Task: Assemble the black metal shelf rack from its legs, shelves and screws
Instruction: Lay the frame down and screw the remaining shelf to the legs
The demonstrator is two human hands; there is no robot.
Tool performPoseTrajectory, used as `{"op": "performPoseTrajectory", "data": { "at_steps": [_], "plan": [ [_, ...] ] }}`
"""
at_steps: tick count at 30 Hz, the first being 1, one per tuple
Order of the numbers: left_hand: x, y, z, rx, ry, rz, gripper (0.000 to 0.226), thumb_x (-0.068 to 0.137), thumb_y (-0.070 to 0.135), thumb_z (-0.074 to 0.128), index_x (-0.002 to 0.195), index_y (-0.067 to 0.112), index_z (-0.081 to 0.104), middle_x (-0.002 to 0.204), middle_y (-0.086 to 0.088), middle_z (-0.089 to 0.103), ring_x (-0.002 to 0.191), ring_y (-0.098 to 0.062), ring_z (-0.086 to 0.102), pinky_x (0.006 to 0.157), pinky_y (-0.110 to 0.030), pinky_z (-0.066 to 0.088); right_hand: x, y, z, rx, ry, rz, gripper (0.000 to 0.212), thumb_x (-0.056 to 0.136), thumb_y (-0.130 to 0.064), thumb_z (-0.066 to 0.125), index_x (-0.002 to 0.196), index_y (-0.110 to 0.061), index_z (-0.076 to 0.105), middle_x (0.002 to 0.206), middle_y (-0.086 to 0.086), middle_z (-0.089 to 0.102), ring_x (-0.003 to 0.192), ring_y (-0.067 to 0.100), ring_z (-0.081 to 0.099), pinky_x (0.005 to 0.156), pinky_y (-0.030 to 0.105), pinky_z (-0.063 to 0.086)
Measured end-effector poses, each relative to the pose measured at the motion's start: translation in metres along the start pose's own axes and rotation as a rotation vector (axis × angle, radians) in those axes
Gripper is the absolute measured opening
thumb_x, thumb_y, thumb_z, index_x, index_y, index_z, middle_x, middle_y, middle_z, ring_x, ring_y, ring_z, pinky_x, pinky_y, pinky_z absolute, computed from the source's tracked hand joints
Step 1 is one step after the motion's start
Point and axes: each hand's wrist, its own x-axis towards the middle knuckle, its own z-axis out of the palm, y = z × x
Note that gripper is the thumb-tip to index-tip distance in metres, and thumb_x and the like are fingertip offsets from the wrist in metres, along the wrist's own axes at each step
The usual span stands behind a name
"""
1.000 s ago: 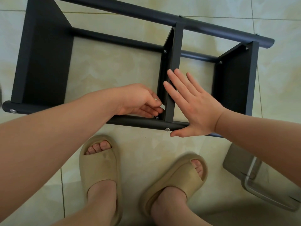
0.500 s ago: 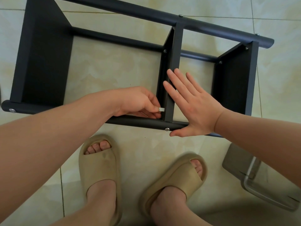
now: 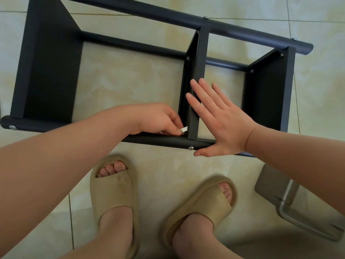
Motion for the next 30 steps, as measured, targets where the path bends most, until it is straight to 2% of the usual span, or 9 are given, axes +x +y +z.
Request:
{"op": "performPoseTrajectory", "data": {
  "at_steps": [3, 5, 9, 11, 13, 15, 17, 23, 30],
  "plan": [
    [-0.001, 0.000, -0.005, -0.039, 0.040, 0.039, 0.010, 0.087, 0.007, 0.074, 0.087, 0.017, 0.075, 0.077, -0.001, 0.076, 0.069, -0.008, 0.071, 0.063, -0.015, 0.053, 0.000, 0.000, 0.000, 0.010, 0.004, -0.003, 0.125, 0.080, -0.092, 0.034, 0.160, -0.001, 0.006, 0.166, 0.025, -0.003, 0.155, 0.040, -0.005, 0.125, 0.057, 0.008],
    [0.000, 0.001, -0.008, 0.021, 0.106, 0.095, 0.013, 0.084, 0.007, 0.076, 0.092, 0.017, 0.074, 0.076, -0.002, 0.076, 0.069, -0.009, 0.071, 0.067, -0.019, 0.057, 0.000, 0.000, 0.001, 0.013, 0.007, -0.004, 0.125, 0.080, -0.092, 0.033, 0.160, -0.001, 0.006, 0.166, 0.025, -0.003, 0.155, 0.040, -0.005, 0.125, 0.057, 0.008],
    [0.001, 0.007, -0.014, 0.233, 0.197, 0.181, 0.018, 0.085, 0.015, 0.075, 0.081, 0.032, 0.071, 0.078, 0.010, 0.073, 0.073, -0.001, 0.065, 0.072, -0.018, 0.051, 0.000, 0.000, 0.001, 0.014, 0.009, -0.003, 0.124, 0.080, -0.092, 0.033, 0.160, -0.001, 0.005, 0.167, 0.024, -0.003, 0.155, 0.040, -0.005, 0.125, 0.057, 0.008],
    [0.002, 0.007, -0.014, 0.150, 0.173, 0.158, 0.018, 0.090, 0.014, 0.070, 0.082, 0.030, 0.071, 0.081, 0.010, 0.070, 0.077, -0.003, 0.063, 0.073, -0.019, 0.053, 0.000, 0.000, 0.001, 0.015, 0.008, -0.003, 0.124, 0.080, -0.092, 0.033, 0.160, -0.001, 0.006, 0.167, 0.025, -0.003, 0.155, 0.040, -0.005, 0.125, 0.057, 0.008],
    [0.004, 0.008, -0.009, -0.059, 0.107, 0.083, 0.012, 0.093, 0.012, 0.065, 0.085, 0.021, 0.069, 0.083, 0.004, 0.068, 0.080, -0.008, 0.065, 0.076, -0.025, 0.057, 0.000, 0.000, 0.001, 0.016, 0.007, -0.002, 0.124, 0.080, -0.092, 0.033, 0.160, -0.001, 0.006, 0.167, 0.025, -0.003, 0.155, 0.040, -0.005, 0.125, 0.057, 0.008],
    [0.006, 0.008, -0.003, -0.295, 0.051, -0.002, 0.009, 0.095, 0.012, 0.063, 0.087, 0.015, 0.065, 0.086, -0.001, 0.069, 0.081, -0.014, 0.070, 0.072, -0.028, 0.057, 0.000, 0.000, 0.001, 0.017, 0.008, -0.001, 0.125, 0.080, -0.092, 0.033, 0.160, -0.001, 0.006, 0.167, 0.025, -0.003, 0.155, 0.040, -0.004, 0.125, 0.057, 0.009],
    [0.009, 0.007, 0.001, -0.396, 0.043, -0.040, 0.006, 0.096, 0.012, 0.063, 0.091, 0.014, 0.062, 0.091, -0.006, 0.072, 0.083, -0.017, 0.073, 0.068, -0.027, 0.057, 0.000, 0.000, 0.001, 0.018, 0.007, 0.000, 0.125, 0.079, -0.093, 0.034, 0.160, -0.001, 0.007, 0.167, 0.025, -0.002, 0.155, 0.040, -0.004, 0.124, 0.057, 0.010],
    [0.013, 0.007, 0.002, -0.435, 0.146, -0.010, 0.008, 0.093, 0.012, 0.068, 0.089, 0.016, 0.062, 0.089, -0.006, 0.077, 0.081, -0.016, 0.074, 0.071, -0.028, 0.057, 0.000, 0.000, 0.002, 0.021, 0.001, 0.003, 0.126, 0.079, -0.093, 0.035, 0.160, -0.001, 0.007, 0.166, 0.025, -0.003, 0.155, 0.040, -0.005, 0.125, 0.057, 0.010],
    [0.011, 0.005, 0.002, -0.433, 0.127, -0.001, 0.008, 0.092, 0.007, 0.066, 0.094, 0.015, 0.067, 0.085, -0.004, 0.077, 0.079, -0.016, 0.075, 0.067, -0.026, 0.057, 0.001, 0.000, 0.002, 0.023, -0.001, 0.003, 0.125, 0.079, -0.093, 0.035, 0.160, -0.002, 0.006, 0.167, 0.024, -0.003, 0.155, 0.039, -0.005, 0.125, 0.056, 0.009]
  ]
}}
